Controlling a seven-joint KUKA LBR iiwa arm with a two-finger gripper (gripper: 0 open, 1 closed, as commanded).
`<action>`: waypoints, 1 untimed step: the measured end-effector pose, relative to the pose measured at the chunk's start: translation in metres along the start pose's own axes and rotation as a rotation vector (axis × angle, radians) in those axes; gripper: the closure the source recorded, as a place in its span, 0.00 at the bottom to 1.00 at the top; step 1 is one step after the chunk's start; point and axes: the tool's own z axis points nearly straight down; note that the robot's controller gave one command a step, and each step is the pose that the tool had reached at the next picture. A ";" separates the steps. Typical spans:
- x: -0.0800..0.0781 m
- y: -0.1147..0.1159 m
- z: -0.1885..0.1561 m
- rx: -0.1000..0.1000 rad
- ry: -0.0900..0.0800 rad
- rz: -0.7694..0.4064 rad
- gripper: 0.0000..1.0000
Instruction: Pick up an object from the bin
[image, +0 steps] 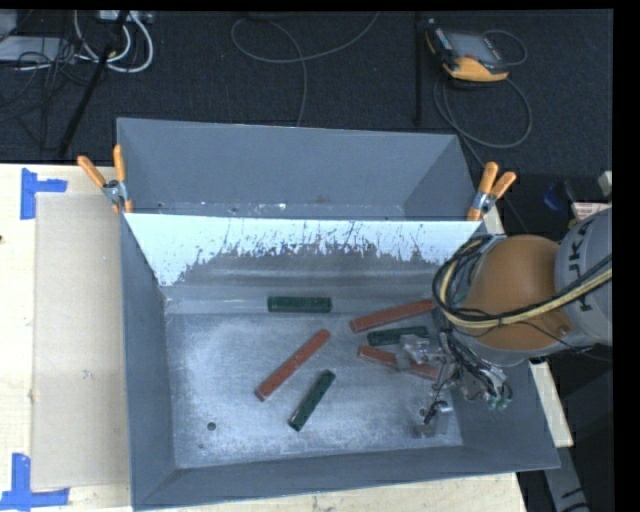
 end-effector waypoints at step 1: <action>-0.023 -0.011 -0.025 0.002 -0.011 -0.022 0.00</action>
Offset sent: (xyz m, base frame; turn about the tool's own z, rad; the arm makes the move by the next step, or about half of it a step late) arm 0.0221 -0.0086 0.0247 -0.0235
